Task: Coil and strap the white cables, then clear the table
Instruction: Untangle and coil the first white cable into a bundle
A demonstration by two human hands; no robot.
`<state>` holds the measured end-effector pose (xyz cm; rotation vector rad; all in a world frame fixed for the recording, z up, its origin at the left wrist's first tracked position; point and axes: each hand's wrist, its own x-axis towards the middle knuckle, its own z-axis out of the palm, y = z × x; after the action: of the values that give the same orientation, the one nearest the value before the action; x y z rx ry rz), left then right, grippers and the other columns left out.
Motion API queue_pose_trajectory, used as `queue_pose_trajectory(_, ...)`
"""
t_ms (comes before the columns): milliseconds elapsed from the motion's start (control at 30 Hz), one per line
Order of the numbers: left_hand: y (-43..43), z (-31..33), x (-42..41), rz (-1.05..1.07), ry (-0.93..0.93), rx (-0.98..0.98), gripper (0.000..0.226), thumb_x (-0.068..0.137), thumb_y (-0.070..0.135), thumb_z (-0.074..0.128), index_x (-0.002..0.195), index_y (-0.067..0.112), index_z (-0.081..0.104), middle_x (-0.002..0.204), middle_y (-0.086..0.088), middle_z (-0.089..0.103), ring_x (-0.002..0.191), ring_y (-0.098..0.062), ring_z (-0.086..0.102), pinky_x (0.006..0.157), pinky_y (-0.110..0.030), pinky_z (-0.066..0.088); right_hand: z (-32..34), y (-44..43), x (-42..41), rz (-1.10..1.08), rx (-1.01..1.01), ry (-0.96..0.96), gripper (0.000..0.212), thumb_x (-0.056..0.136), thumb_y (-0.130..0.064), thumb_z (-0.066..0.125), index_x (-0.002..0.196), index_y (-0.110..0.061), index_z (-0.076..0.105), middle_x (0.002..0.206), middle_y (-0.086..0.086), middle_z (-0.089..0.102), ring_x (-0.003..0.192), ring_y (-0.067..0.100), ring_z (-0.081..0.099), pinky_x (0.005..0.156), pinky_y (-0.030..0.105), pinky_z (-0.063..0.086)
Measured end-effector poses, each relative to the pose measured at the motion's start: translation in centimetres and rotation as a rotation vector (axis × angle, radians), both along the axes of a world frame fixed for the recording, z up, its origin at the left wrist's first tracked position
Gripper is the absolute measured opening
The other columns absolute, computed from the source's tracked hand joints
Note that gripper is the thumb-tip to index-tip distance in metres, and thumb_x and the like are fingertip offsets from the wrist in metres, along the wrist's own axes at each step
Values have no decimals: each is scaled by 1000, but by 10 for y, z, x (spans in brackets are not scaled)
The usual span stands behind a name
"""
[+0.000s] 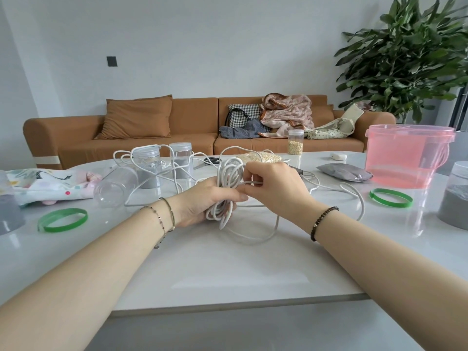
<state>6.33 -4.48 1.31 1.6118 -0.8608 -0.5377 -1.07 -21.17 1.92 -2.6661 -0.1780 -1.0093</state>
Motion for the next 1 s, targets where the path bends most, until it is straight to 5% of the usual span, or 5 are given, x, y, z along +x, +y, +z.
queue_pose_trajectory(233,1,-1,4,9,108,-41,27,74,9,66,98,5,54,75,-7,53,63,-16,54,58,-27,48,1,-1,2,27,-2,1,16,84,-38,70,84,-30,56,60,-10,49,60,8,46,57,30,35)
queue_pose_trajectory(367,1,2,0,-46,248,-116,21,78,10,68,95,8,55,74,-4,51,60,-13,49,54,-22,41,-2,-3,5,135,1,-7,5,94,-26,60,98,-23,59,67,-10,56,55,8,45,60,38,48)
queue_pose_trajectory(567,2,6,-7,-95,379,-108,5,93,14,49,92,9,50,71,-3,48,54,-10,39,48,-19,33,-1,-3,6,180,155,-120,14,102,-29,49,111,-19,47,63,-4,54,49,10,43,56,42,42)
queue_pose_trajectory(733,1,5,-11,-195,300,9,25,91,22,59,108,4,59,73,-3,49,56,-11,43,50,-21,34,2,-1,1,228,191,-154,21,92,-41,64,106,-25,61,55,-9,50,54,8,46,55,30,40)
queue_pose_trajectory(1000,1,5,-16,-225,148,21,34,78,2,66,109,8,52,76,-2,48,60,-11,45,52,-21,40,1,1,5,297,412,-174,7,86,-20,75,91,-19,72,46,-11,38,47,8,36,53,14,31)
